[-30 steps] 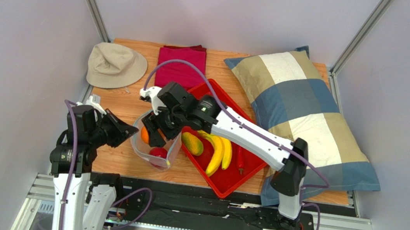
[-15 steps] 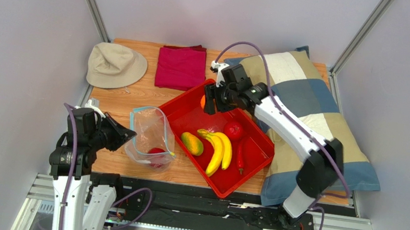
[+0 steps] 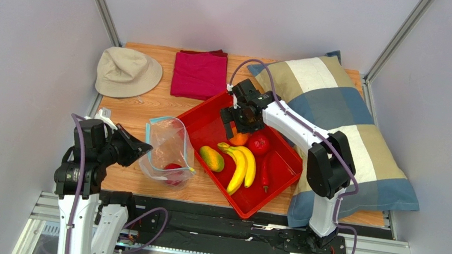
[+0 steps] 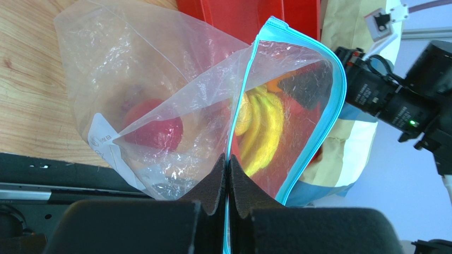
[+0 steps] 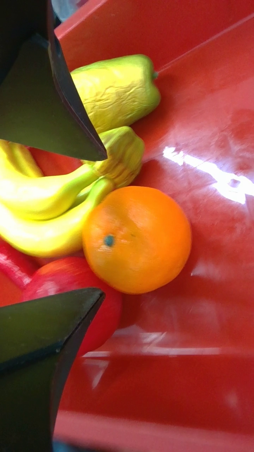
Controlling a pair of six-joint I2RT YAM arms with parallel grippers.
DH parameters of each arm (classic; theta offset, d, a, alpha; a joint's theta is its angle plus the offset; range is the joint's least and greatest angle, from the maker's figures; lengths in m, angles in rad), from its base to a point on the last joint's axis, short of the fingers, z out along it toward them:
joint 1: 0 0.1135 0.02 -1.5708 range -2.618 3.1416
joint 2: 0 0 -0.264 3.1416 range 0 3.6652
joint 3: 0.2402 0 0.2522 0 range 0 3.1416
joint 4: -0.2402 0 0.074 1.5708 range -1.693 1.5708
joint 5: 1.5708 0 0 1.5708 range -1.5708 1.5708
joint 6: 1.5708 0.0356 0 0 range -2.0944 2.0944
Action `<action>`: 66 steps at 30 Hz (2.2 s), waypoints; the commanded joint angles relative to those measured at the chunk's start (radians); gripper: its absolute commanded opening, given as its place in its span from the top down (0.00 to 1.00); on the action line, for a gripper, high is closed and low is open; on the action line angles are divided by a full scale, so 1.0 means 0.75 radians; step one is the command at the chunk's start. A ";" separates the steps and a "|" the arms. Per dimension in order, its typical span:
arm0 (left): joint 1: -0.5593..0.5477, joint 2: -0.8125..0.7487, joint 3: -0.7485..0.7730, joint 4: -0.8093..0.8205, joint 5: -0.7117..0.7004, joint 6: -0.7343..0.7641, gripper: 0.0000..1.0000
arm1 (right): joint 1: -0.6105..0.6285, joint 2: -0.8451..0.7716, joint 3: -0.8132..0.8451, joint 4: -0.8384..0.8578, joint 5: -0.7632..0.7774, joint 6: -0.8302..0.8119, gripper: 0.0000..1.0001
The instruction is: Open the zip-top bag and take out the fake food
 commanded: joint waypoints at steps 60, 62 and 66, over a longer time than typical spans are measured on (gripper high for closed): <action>-0.004 -0.108 -0.105 -0.034 0.036 0.004 1.00 | 0.650 0.257 0.273 0.290 -0.334 0.039 0.57; -0.004 -0.115 -0.107 -0.038 0.038 0.010 1.00 | 0.656 0.257 0.259 0.286 -0.379 0.051 0.52; -0.004 -0.115 -0.101 -0.046 0.030 0.016 1.00 | 0.672 0.225 0.150 0.331 -0.460 0.029 0.41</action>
